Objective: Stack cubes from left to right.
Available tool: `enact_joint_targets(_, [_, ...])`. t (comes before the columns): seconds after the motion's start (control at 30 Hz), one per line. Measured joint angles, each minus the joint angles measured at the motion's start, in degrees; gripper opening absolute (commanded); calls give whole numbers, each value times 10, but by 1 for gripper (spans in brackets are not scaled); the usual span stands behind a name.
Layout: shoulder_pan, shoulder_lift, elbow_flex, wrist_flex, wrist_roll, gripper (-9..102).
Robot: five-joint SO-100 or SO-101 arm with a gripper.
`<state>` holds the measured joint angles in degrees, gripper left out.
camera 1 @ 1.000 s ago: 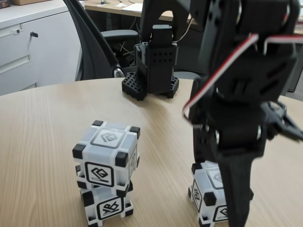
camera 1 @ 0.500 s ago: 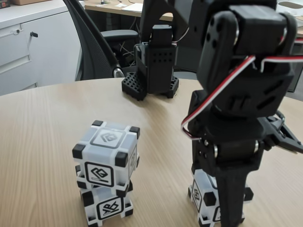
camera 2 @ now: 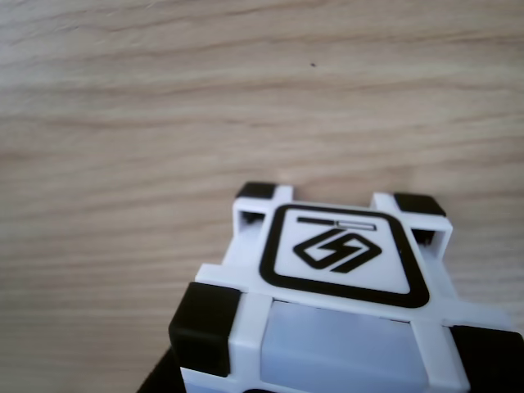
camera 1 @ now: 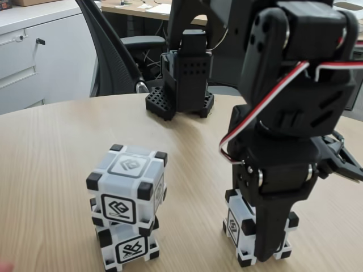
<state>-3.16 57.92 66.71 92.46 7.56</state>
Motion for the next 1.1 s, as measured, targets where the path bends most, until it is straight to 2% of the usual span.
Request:
enact_joint_targets(0.37, [-15,13,2,0,23,0])
enact_joint_targets(0.8, [-51,207,2,4,43,0])
enact_joint_targets(1.1, [-50,283,2,56,52,0])
